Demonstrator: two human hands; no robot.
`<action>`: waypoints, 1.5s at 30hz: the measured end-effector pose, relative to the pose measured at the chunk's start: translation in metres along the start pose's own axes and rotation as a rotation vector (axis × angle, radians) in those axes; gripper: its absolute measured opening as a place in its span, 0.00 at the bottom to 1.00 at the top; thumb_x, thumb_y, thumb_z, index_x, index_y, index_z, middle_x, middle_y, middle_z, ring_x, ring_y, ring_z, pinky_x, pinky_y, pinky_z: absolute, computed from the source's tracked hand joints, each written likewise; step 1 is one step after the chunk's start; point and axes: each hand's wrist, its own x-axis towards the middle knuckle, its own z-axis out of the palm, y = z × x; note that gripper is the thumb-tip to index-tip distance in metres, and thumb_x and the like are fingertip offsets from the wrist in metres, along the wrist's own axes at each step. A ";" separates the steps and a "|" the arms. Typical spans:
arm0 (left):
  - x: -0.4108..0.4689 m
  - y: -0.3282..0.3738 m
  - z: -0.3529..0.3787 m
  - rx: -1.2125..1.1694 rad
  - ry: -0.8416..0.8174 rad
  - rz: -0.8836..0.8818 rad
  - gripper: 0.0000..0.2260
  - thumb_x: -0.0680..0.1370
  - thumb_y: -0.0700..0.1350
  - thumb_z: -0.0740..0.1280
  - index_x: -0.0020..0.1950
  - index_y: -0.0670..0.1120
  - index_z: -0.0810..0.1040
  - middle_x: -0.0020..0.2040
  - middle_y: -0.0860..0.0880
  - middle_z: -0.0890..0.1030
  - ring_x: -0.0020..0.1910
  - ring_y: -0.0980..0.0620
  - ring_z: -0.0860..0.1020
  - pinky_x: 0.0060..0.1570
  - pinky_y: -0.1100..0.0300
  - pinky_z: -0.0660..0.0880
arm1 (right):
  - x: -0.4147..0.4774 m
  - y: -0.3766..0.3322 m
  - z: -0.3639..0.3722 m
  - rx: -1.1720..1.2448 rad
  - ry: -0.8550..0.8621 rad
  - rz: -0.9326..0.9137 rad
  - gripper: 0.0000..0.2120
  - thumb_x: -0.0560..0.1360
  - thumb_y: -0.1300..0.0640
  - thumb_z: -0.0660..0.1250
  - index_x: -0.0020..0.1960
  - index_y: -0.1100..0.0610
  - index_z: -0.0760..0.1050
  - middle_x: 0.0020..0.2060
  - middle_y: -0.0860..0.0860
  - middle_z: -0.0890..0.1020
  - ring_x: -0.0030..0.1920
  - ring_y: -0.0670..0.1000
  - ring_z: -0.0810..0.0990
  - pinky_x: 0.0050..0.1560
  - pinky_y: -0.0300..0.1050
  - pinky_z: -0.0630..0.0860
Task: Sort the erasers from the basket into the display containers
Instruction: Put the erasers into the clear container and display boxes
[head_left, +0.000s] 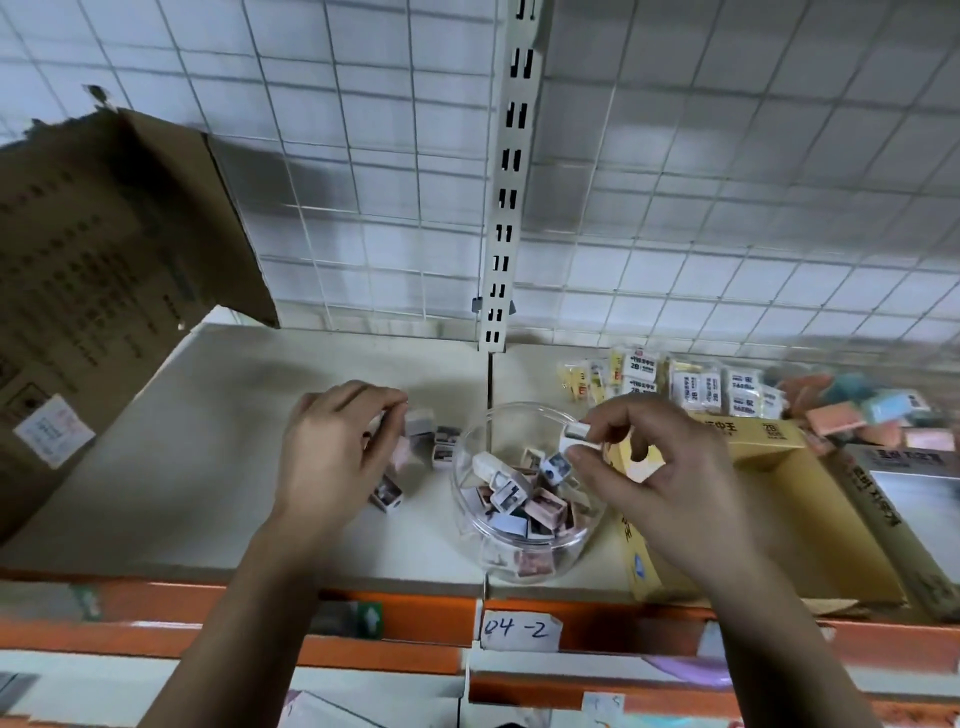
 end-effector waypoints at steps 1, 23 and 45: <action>-0.001 -0.002 0.000 -0.005 0.013 -0.024 0.07 0.78 0.44 0.65 0.49 0.45 0.83 0.45 0.51 0.83 0.40 0.47 0.81 0.41 0.50 0.76 | 0.002 0.000 0.002 -0.024 -0.013 -0.024 0.07 0.69 0.50 0.72 0.42 0.52 0.77 0.39 0.42 0.78 0.41 0.40 0.74 0.43 0.29 0.67; -0.027 -0.021 -0.025 0.070 -0.043 -0.170 0.11 0.77 0.52 0.62 0.51 0.50 0.82 0.47 0.50 0.83 0.42 0.47 0.80 0.46 0.52 0.75 | 0.146 -0.006 0.071 -0.226 -1.000 -0.135 0.07 0.76 0.56 0.70 0.53 0.52 0.83 0.44 0.39 0.83 0.46 0.40 0.80 0.46 0.31 0.74; -0.028 -0.035 -0.038 -0.027 0.124 -0.269 0.11 0.77 0.48 0.63 0.51 0.46 0.83 0.47 0.50 0.82 0.42 0.54 0.79 0.42 0.55 0.77 | 0.171 0.020 0.146 -0.377 -1.013 -0.326 0.16 0.71 0.40 0.71 0.50 0.50 0.83 0.45 0.43 0.83 0.45 0.42 0.80 0.47 0.41 0.76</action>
